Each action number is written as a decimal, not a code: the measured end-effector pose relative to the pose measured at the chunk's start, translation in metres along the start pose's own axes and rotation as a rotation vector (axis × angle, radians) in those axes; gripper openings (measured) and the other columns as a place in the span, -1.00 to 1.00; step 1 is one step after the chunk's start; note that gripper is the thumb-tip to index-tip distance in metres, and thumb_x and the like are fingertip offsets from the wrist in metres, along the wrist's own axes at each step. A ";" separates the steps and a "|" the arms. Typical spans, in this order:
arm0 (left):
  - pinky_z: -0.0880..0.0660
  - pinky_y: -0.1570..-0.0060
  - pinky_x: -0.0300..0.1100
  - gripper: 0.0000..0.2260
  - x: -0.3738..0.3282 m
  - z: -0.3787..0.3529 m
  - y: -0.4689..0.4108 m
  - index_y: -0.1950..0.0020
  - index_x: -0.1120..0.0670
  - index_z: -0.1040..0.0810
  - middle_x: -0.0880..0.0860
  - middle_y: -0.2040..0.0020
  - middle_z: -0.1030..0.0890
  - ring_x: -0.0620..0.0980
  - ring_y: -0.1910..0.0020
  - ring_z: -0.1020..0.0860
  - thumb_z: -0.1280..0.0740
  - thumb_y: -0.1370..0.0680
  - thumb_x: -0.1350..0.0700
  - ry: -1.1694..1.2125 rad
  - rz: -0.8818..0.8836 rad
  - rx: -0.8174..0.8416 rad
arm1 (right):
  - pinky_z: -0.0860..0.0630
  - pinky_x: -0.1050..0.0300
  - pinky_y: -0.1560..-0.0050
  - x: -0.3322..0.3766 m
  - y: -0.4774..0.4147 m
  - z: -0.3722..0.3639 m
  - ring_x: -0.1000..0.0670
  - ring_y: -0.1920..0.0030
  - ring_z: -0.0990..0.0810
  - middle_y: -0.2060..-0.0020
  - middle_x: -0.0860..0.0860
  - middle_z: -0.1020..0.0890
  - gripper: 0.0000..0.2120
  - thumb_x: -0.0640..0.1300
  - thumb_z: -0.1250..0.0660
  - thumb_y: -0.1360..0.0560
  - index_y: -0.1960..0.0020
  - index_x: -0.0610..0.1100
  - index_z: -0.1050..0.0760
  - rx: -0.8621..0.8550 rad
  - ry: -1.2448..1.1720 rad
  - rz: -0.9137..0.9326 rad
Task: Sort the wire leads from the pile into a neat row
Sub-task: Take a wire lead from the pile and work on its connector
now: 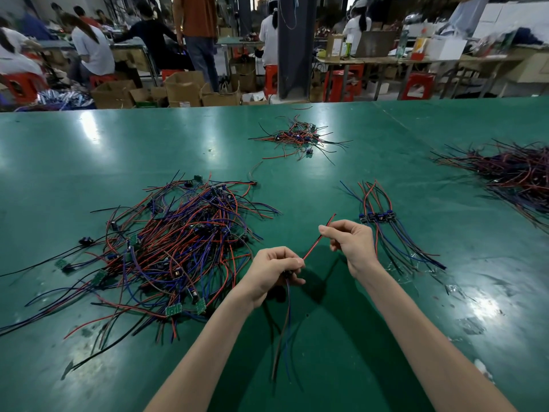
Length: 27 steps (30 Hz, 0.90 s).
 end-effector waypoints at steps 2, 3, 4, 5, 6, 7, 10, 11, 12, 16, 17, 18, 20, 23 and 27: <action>-0.58 0.34 -0.20 -0.84 0.000 0.000 0.001 0.28 0.26 -0.50 0.04 0.47 -0.49 -0.12 0.50 -0.44 -0.31 -0.50 0.39 -0.011 0.002 0.004 | -0.36 0.28 0.53 0.001 -0.003 0.005 0.11 0.57 -0.38 0.55 0.05 -0.54 -0.83 -0.35 -0.50 -0.34 0.34 -0.22 -0.54 -0.035 0.006 0.009; -0.58 0.34 -0.20 -0.84 0.000 0.000 0.001 0.29 0.26 -0.50 0.05 0.46 -0.49 -0.11 0.50 -0.44 -0.32 -0.50 0.39 -0.016 0.003 0.005 | -0.36 0.28 0.53 0.001 -0.005 0.007 0.11 0.57 -0.38 0.55 0.05 -0.54 -0.83 -0.34 -0.51 -0.34 0.34 -0.22 -0.55 -0.053 0.013 0.012; -0.58 0.33 -0.20 -0.84 0.000 -0.001 0.001 0.29 0.26 -0.50 0.06 0.45 -0.49 -0.11 0.49 -0.44 -0.32 -0.49 0.38 -0.021 0.005 0.006 | -0.37 0.28 0.53 0.002 -0.006 0.009 0.11 0.57 -0.38 0.56 0.06 -0.53 -0.83 -0.33 -0.51 -0.33 0.34 -0.22 -0.55 -0.064 0.022 0.019; -0.58 0.33 -0.20 -0.84 0.000 -0.001 0.001 0.29 0.25 -0.50 0.06 0.45 -0.48 -0.11 0.49 -0.45 -0.33 -0.49 0.38 -0.026 0.007 0.008 | -0.37 0.28 0.53 0.002 -0.006 0.010 0.11 0.57 -0.38 0.56 0.06 -0.53 -0.84 -0.33 -0.52 -0.33 0.34 -0.22 -0.55 -0.071 0.033 0.028; -0.58 0.33 -0.20 -0.84 0.000 -0.001 0.001 0.29 0.25 -0.50 0.06 0.45 -0.48 -0.11 0.49 -0.45 -0.33 -0.49 0.38 -0.029 0.008 0.010 | -0.38 0.28 0.53 0.002 -0.006 0.011 0.11 0.57 -0.39 0.56 0.06 -0.53 -0.84 -0.32 -0.52 -0.34 0.34 -0.22 -0.56 -0.074 0.045 0.038; -0.58 0.33 -0.20 -0.85 0.001 -0.002 0.001 0.29 0.26 -0.51 0.06 0.45 -0.48 -0.10 0.49 -0.45 -0.33 -0.49 0.38 -0.031 0.008 0.013 | -0.38 0.28 0.53 0.003 -0.006 0.011 0.11 0.57 -0.39 0.56 0.05 -0.53 -0.84 -0.31 -0.52 -0.34 0.34 -0.22 -0.56 -0.078 0.056 0.045; -0.57 0.32 -0.18 -0.84 0.001 0.001 0.000 0.29 0.25 -0.52 0.06 0.44 -0.50 -0.10 0.47 -0.46 -0.34 -0.49 0.36 -0.034 0.005 0.022 | -0.38 0.27 0.53 0.004 -0.004 0.011 0.10 0.55 -0.40 0.52 0.01 -0.53 -0.82 -0.28 -0.48 -0.39 0.35 -0.23 -0.55 -0.075 0.006 0.016; -0.57 0.31 -0.18 -0.84 0.001 0.002 0.000 0.30 0.24 -0.53 0.06 0.44 -0.50 -0.10 0.47 -0.46 -0.34 -0.49 0.36 -0.036 0.003 0.026 | -0.37 0.26 0.54 0.005 -0.004 0.011 0.10 0.55 -0.39 0.52 -0.01 -0.52 -0.82 -0.29 -0.46 -0.41 0.35 -0.24 -0.55 -0.063 -0.051 -0.013; -0.57 0.31 -0.17 -0.83 0.001 0.003 0.000 0.30 0.23 -0.53 0.06 0.44 -0.50 -0.10 0.46 -0.46 -0.35 -0.49 0.36 -0.039 0.000 0.031 | -0.37 0.25 0.54 0.006 -0.004 0.011 0.09 0.55 -0.39 0.52 -0.02 -0.52 -0.82 -0.30 -0.44 -0.42 0.34 -0.26 -0.54 -0.051 -0.114 -0.052; -0.57 0.31 -0.17 -0.82 0.001 0.003 0.000 0.32 0.22 -0.54 0.04 0.45 -0.51 -0.10 0.47 -0.46 -0.35 -0.48 0.36 -0.042 -0.004 0.044 | -0.34 0.26 0.57 0.009 -0.003 0.008 0.07 0.56 -0.40 0.52 -0.06 -0.53 -0.83 -0.32 -0.38 -0.46 0.31 -0.28 -0.54 -0.022 -0.330 -0.246; -0.57 0.30 -0.17 -0.82 0.001 0.003 0.000 0.31 0.22 -0.54 0.04 0.45 -0.51 -0.10 0.47 -0.46 -0.35 -0.48 0.36 -0.042 -0.005 0.046 | -0.31 0.26 0.58 0.010 -0.003 0.007 0.08 0.57 -0.39 0.53 -0.06 -0.52 -0.81 -0.31 -0.36 -0.47 0.32 -0.28 -0.52 -0.014 -0.385 -0.286; -0.57 0.30 -0.17 -0.83 0.001 0.003 0.000 0.31 0.22 -0.53 0.04 0.45 -0.51 -0.10 0.47 -0.46 -0.35 -0.48 0.36 -0.044 -0.005 0.047 | -0.29 0.28 0.60 0.011 -0.003 0.006 0.08 0.58 -0.38 0.54 -0.05 -0.50 -0.80 -0.31 -0.34 -0.48 0.32 -0.29 -0.50 -0.007 -0.430 -0.323; -0.57 0.29 -0.16 -0.83 0.000 0.003 0.000 0.30 0.23 -0.53 0.03 0.45 -0.51 -0.10 0.47 -0.47 -0.35 -0.49 0.36 -0.051 -0.005 0.051 | -0.26 0.32 0.62 0.011 -0.001 0.005 0.11 0.60 -0.35 0.55 -0.04 -0.47 -0.78 -0.29 -0.29 -0.51 0.31 -0.28 -0.45 0.011 -0.511 -0.416; -0.58 0.28 -0.16 -0.86 -0.001 0.001 0.001 0.28 0.25 -0.52 0.03 0.46 -0.51 -0.11 0.47 -0.46 -0.34 -0.49 0.36 -0.058 -0.004 0.066 | -0.23 0.37 0.65 0.007 0.001 0.004 0.13 0.60 -0.32 0.54 -0.03 -0.42 -0.75 -0.27 -0.26 -0.53 0.32 -0.26 -0.43 0.045 -0.711 -0.613; -0.61 0.27 -0.13 -0.84 -0.001 -0.001 0.002 0.28 0.25 -0.50 0.04 0.46 -0.49 -0.10 0.48 -0.45 -0.33 -0.49 0.38 -0.033 0.018 0.076 | -0.23 0.33 0.64 0.007 -0.001 0.009 0.13 0.61 -0.34 0.47 -0.08 -0.45 -0.78 -0.34 -0.28 -0.50 0.32 -0.28 -0.44 -0.015 -0.502 -0.461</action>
Point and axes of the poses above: each hand's wrist, its own y-axis away from the middle knuckle, its own z-axis out of the back of the hand, x = y × z, the point moved 2 cm from there along -y, towards the middle knuckle
